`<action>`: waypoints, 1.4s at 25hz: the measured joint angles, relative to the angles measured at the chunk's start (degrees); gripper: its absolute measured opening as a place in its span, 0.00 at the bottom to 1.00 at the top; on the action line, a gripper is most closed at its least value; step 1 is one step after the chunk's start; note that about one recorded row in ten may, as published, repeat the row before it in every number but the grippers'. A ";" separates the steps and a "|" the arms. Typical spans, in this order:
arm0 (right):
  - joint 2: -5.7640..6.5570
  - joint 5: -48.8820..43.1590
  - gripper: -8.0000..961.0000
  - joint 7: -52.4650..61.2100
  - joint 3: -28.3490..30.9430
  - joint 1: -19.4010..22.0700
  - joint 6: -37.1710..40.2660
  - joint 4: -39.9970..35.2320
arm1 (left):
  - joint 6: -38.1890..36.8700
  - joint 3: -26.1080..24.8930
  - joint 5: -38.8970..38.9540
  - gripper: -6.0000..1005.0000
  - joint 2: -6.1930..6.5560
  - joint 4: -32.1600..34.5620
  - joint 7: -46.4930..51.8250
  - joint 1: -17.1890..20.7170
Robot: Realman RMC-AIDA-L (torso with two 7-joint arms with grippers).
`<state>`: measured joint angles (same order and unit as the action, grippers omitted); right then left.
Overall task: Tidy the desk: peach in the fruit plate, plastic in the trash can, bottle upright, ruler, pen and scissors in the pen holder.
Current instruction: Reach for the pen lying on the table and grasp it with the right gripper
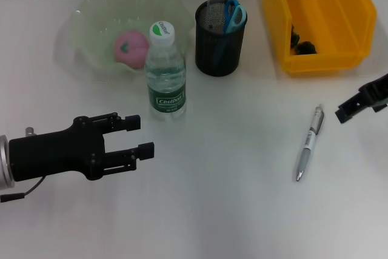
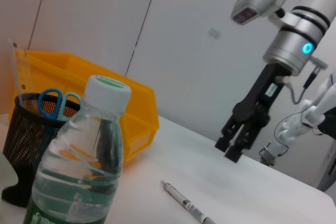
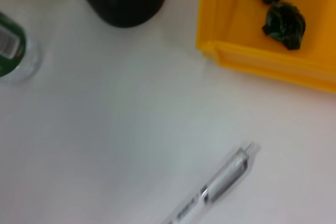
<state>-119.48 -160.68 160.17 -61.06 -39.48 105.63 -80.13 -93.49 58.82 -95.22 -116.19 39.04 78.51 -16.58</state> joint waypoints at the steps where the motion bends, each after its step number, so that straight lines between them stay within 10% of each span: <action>1: 0.00 0.00 0.81 1.20 -1.51 0.17 -1.41 0.51 | -0.01 -0.01 0.00 0.71 0.02 -0.07 -0.28 0.00; 8: -0.29 -0.02 0.81 9.00 -9.36 -0.25 -6.85 4.79 | 0.33 -0.56 0.02 0.71 0.02 -0.14 -0.49 -0.07; 35: 0.06 -1.79 0.80 9.26 -6.60 -10.53 -13.31 26.67 | 0.53 -0.64 0.03 0.71 -0.97 -2.31 -3.68 0.56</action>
<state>-119.42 -162.47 169.43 -67.66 -50.01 92.32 -53.46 -92.96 58.18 -95.19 -117.16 36.73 74.82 -16.02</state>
